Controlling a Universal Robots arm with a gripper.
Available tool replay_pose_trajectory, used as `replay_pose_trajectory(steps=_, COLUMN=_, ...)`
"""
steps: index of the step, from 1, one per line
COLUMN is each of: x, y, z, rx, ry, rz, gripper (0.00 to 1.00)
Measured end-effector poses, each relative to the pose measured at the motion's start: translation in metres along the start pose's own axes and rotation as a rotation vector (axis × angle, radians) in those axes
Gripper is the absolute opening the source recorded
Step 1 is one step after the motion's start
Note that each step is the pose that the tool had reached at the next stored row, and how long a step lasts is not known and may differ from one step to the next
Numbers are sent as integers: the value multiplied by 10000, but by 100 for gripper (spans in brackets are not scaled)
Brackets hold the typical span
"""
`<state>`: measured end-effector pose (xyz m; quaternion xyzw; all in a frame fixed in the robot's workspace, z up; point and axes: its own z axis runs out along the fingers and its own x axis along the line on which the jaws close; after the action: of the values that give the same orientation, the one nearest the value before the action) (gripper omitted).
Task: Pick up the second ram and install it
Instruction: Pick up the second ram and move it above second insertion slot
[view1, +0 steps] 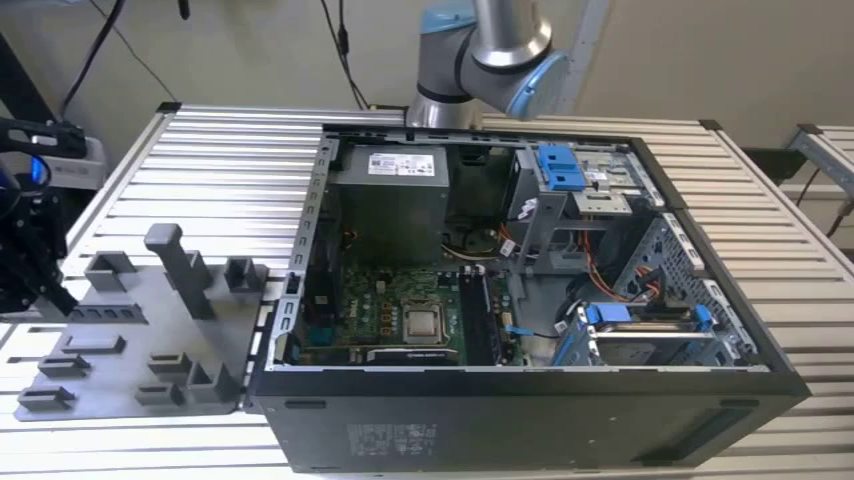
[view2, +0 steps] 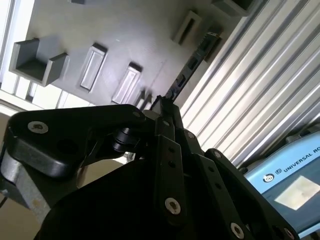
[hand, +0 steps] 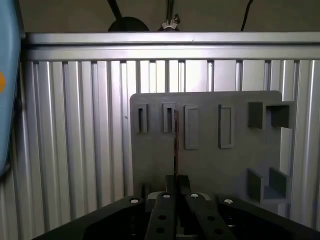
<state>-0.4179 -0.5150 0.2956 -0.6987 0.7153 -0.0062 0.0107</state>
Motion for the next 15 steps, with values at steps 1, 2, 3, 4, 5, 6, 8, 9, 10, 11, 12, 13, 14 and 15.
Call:
replay_pose_trajectory(steps=1, x=0, y=0, z=-14, rx=0, ry=0, rz=2, gripper=13)
replay_pose_trajectory(steps=2, x=0, y=0, z=-28, rx=0, ry=0, rz=5, gripper=13)
replay_pose_trajectory(steps=3, x=0, y=-1, z=-40, rx=1, ry=-1, rz=8, gripper=13)
replay_pose_trajectory(steps=4, x=0, y=-1, z=-53, rx=0, ry=0, rz=10, gripper=13)
replay_pose_trajectory(steps=5, x=0, y=-1, z=-67, rx=1, ry=0, rz=13, gripper=13)
replay_pose_trajectory(steps=6, x=-1, y=-1, z=-81, rx=1, ry=0, rz=16, gripper=13)
replay_pose_trajectory(steps=8, x=-1, y=-1, z=-111, rx=0, ry=1, rz=21, gripper=13)
replay_pose_trajectory(steps=9, x=-1, y=-2, z=-126, rx=0, ry=0, rz=23, gripper=13)
replay_pose_trajectory(steps=10, x=-1, y=-2, z=-140, rx=0, ry=1, rz=26, gripper=13)
replay_pose_trajectory(steps=11, x=-1, y=-2, z=-153, rx=0, ry=0, rz=28, gripper=13)
replay_pose_trajectory(steps=12, x=-1, y=-2, z=-168, rx=0, ry=0, rz=31, gripper=13)
replay_pose_trajectory(steps=13, x=-1, y=-3, z=-184, rx=0, ry=1, rz=33, gripper=13)
replay_pose_trajectory(steps=14, x=-1, y=-3, z=-199, rx=1, ry=0, rz=35, gripper=13)
replay_pose_trajectory(steps=15, x=-1, y=-4, z=-214, rx=1, ry=0, rz=37, gripper=13)
